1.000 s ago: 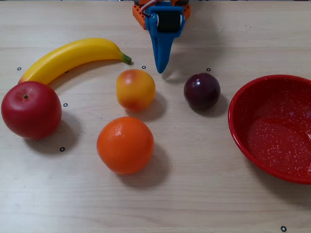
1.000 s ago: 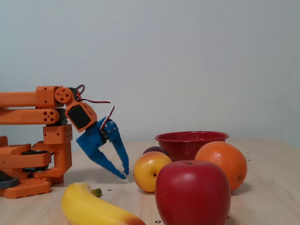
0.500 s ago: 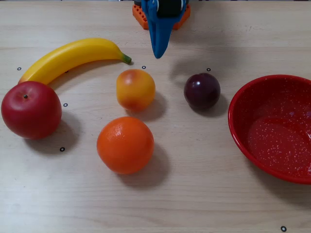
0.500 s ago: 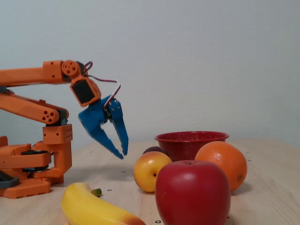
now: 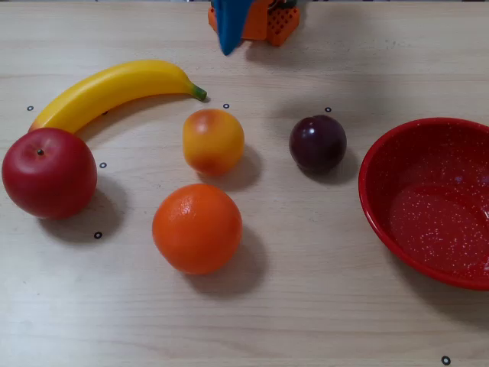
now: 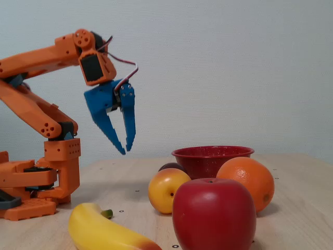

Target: Put peach in the red bowl.

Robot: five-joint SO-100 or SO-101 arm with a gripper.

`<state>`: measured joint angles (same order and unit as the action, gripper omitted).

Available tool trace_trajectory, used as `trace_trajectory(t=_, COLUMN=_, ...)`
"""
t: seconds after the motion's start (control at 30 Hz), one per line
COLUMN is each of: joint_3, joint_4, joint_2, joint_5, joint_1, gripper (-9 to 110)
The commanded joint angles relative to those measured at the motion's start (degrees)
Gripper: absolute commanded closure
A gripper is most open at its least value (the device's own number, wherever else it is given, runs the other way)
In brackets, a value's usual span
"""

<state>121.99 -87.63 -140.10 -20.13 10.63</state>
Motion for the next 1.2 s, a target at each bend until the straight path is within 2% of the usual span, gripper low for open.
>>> trace_trajectory(t=0.0, joint_3=-8.1, joint_4=-2.4, joint_2=1.8, joint_5=-3.4, joint_1=1.9, gripper=102)
trace_trajectory(t=0.23, joint_3=-15.0, joint_4=-8.4, joint_2=8.3, joint_5=-12.0, joint_1=7.5, gripper=101)
trace_trajectory(t=0.8, joint_3=-27.3, joint_4=-18.1, joint_2=25.9, joint_5=-27.2, joint_1=16.7, gripper=59)
trace_trajectory(t=1.17, joint_3=-29.4, joint_4=-17.5, joint_2=35.2, joint_5=-30.1, joint_1=16.1, gripper=54)
